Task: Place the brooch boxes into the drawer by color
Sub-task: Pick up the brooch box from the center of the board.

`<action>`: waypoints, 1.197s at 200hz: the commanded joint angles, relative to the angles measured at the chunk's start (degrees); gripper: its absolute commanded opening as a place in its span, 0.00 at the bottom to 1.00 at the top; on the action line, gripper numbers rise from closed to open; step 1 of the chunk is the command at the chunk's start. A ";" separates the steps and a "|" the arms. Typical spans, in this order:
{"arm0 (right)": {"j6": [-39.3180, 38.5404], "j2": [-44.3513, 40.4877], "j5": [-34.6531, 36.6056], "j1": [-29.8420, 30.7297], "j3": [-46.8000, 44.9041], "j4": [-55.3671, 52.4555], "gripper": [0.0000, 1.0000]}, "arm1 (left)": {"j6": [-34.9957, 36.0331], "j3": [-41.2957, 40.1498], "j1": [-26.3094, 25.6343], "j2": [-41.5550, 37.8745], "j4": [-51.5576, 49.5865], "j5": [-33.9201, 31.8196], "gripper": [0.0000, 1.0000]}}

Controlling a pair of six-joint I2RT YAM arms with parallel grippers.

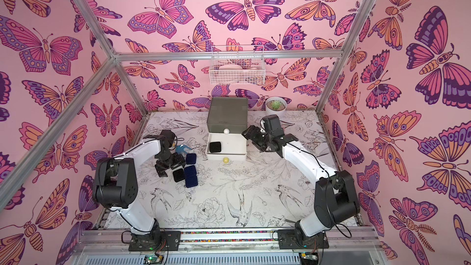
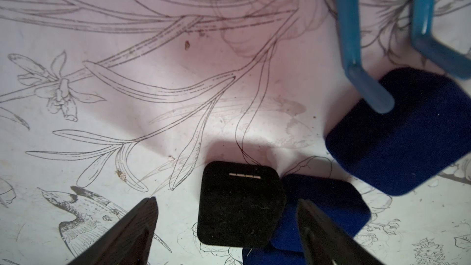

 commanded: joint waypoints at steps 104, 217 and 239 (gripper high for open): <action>-0.63 0.96 -1.12 0.12 -0.27 -1.03 0.79 | 0.00 -2.73 0.55 0.94 0.56 -1.47 0.87; -0.64 0.98 -0.91 0.17 -0.57 -1.06 0.79 | 0.34 -5.83 0.61 -0.68 0.56 -2.13 0.66; -0.48 1.01 -0.95 0.16 -0.53 -0.82 0.79 | 0.64 -5.88 0.65 -1.27 0.43 -2.13 0.58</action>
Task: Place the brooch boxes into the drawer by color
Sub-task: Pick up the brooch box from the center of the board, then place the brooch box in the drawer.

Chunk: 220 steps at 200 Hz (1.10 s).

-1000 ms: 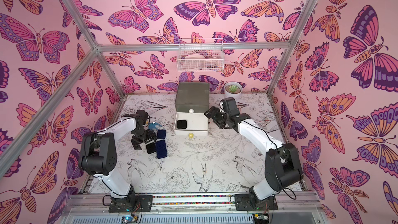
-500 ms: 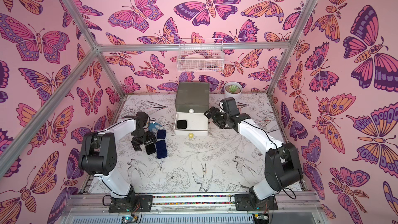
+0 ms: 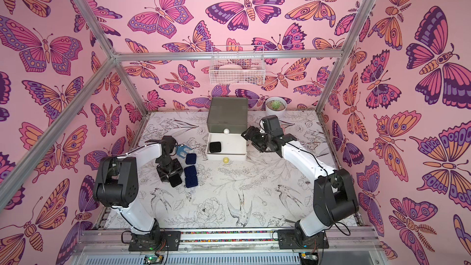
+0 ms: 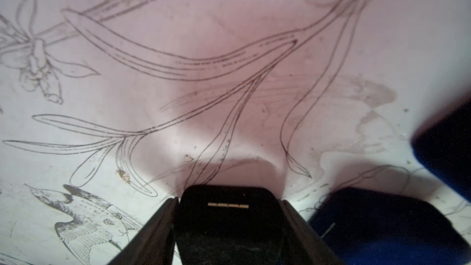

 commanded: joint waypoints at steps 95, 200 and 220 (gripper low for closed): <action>-0.52 2.72 0.09 0.18 1.17 -0.60 0.79 | 5.06 13.10 -1.29 -10.29 -7.85 5.64 0.50; -1.40 2.15 1.60 0.17 1.98 -2.17 0.79 | 7.02 46.64 -20.10 2.47 -16.40 7.40 0.51; -1.49 1.76 1.90 0.17 1.43 -2.36 0.79 | 7.09 50.09 -23.32 4.89 -16.97 6.69 0.51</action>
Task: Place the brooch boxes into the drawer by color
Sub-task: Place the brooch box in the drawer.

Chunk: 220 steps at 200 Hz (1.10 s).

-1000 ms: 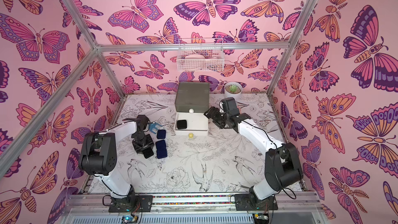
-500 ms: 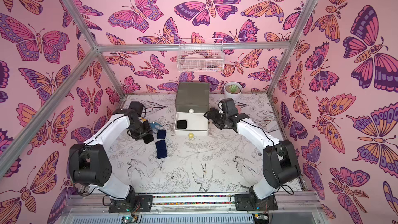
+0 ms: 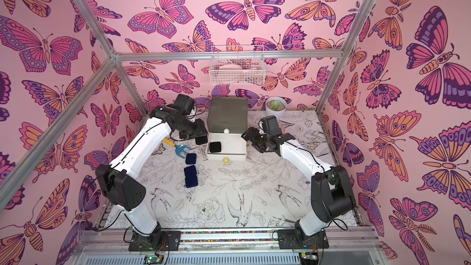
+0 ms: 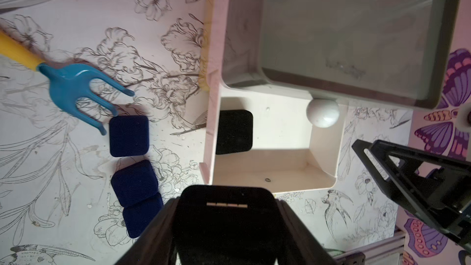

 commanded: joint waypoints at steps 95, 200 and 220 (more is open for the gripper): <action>-0.99 -2.90 1.73 0.03 -2.22 -0.75 0.80 | 1.23 9.49 -9.02 11.83 -2.94 -1.53 0.51; -0.78 -2.79 1.73 0.08 -3.04 -0.25 0.80 | 3.12 11.50 -11.39 17.67 -2.94 -3.72 0.53; -0.68 -2.65 1.64 0.08 -2.92 -0.22 0.80 | 3.17 11.66 -11.47 18.18 -2.86 -3.99 0.53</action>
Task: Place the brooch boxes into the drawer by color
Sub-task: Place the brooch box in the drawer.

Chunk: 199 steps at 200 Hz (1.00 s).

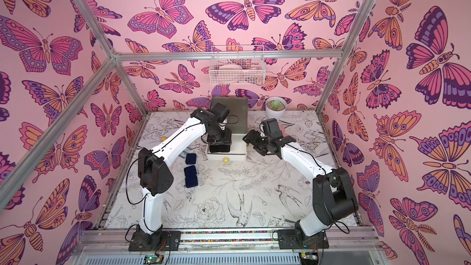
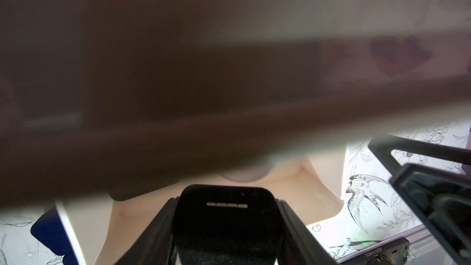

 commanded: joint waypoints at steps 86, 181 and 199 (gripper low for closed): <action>0.20 -0.37 0.09 0.08 -0.26 0.54 0.80 | 1.14 2.11 -0.85 3.44 -0.93 -1.25 0.56; 0.30 -0.04 -0.53 0.08 -0.09 0.86 0.80 | 1.21 2.03 -0.78 3.83 -1.01 -1.52 0.76; 0.25 -0.02 -0.52 0.04 0.04 0.81 0.80 | 1.23 2.05 -0.94 3.37 -0.95 -2.10 0.78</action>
